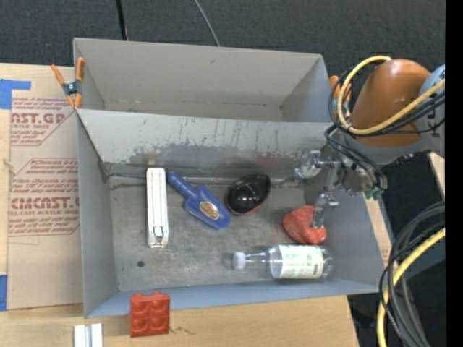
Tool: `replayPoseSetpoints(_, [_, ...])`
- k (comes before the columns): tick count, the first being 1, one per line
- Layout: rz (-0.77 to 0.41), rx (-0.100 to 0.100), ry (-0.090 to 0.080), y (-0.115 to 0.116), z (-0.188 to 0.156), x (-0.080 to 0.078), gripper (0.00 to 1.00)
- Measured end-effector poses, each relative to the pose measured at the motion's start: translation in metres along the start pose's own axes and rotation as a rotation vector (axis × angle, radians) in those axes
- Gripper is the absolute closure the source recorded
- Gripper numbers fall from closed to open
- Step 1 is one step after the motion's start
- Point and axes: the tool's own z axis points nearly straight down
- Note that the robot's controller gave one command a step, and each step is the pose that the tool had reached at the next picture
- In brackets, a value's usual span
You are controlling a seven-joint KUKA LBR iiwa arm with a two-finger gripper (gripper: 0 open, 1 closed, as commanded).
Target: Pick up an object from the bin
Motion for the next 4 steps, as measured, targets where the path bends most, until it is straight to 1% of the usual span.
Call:
replayPoseSetpoints(1, [0.004, 0.003, -0.011, 0.013, 0.042, 0.010, 0.00])
replayPoseSetpoints(2, [0.119, -0.006, -0.004, 0.008, 0.090, 0.010, 1.00])
replayPoseSetpoints(3, [0.119, -0.006, -0.004, 0.008, 0.090, 0.010, 1.00])
replayPoseSetpoints(4, [0.122, -0.006, 0.000, 0.008, 0.047, 0.006, 1.00])
